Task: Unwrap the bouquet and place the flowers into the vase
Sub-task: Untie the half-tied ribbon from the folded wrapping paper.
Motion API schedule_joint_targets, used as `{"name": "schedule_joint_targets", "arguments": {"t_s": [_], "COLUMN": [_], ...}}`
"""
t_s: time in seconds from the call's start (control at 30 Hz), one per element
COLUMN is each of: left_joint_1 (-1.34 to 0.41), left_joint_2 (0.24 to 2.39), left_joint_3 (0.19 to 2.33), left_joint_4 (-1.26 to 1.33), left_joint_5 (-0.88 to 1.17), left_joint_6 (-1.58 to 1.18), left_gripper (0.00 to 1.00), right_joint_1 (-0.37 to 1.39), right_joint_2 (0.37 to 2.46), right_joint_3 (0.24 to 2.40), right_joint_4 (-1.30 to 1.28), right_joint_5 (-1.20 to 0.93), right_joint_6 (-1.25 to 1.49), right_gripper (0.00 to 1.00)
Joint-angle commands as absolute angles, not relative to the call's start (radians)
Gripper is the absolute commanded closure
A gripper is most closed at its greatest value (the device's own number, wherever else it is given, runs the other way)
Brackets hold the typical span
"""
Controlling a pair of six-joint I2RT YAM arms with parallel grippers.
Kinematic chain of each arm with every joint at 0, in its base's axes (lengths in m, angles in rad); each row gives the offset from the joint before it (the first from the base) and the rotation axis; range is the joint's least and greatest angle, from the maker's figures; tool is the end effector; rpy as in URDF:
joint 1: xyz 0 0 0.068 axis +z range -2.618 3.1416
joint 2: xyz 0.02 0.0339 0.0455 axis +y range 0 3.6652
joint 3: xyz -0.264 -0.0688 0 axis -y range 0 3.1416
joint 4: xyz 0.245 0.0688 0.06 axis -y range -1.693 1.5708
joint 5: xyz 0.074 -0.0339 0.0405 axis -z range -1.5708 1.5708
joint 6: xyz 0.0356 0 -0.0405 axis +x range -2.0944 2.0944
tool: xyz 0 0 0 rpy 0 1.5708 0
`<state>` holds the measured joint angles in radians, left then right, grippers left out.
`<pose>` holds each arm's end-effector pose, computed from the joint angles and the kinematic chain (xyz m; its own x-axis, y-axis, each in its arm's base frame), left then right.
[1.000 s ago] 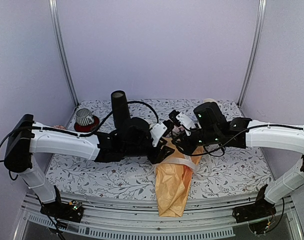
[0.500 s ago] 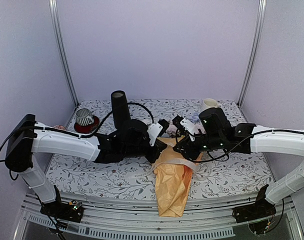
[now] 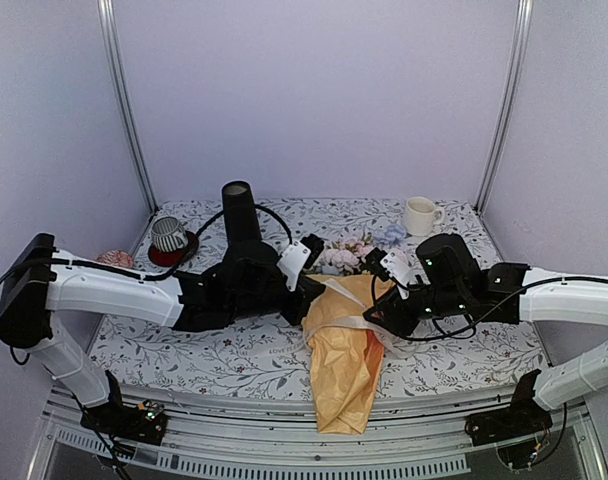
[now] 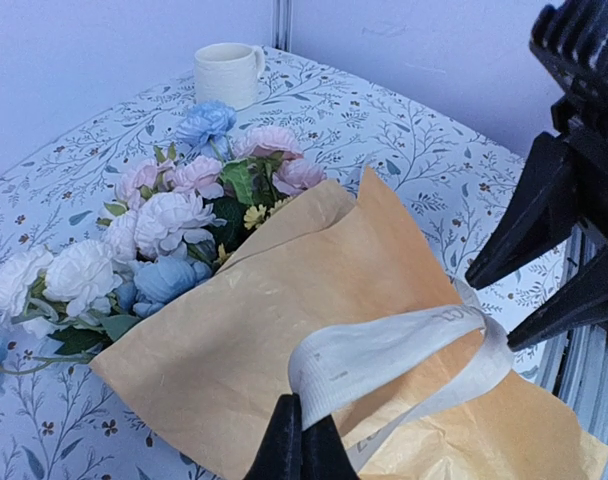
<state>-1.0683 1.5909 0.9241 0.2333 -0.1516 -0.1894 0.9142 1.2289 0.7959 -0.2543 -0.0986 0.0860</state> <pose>0.1752 -0.3077 0.2272 -0.3494 0.2493 -0.9032 0.7479 0.6548 -0.1086 0.1582 0.2110 0.2445 -0.4575 -0.4537 -0.7647 -0.7983 0.5883 0.1286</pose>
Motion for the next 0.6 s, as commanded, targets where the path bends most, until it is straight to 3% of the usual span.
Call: {"name": "schedule_joint_targets", "arguments": {"t_s": [0.0,0.4,0.57], "left_joint_1": [-1.056,-1.056,-1.055], "left_joint_2": [1.561,1.549,1.551], "left_joint_3": [0.911,0.908,0.907], "left_joint_4": [0.266,0.264,0.261], "left_joint_5": [-0.159,-0.131,-0.126], "left_joint_6": [-0.198,-0.192,-0.19], "left_gripper": [1.0,1.0,1.0], "right_joint_1": [0.912,0.913,0.911], "right_joint_2": [1.188,1.255,1.285], "right_joint_3": [0.777,0.798,0.806], "right_joint_4": [-0.261,-0.214,-0.191], "right_joint_5": [-0.087,-0.07,-0.055], "right_joint_6": [0.107,0.098,0.115], "right_gripper": [0.61,0.62,0.71]}}
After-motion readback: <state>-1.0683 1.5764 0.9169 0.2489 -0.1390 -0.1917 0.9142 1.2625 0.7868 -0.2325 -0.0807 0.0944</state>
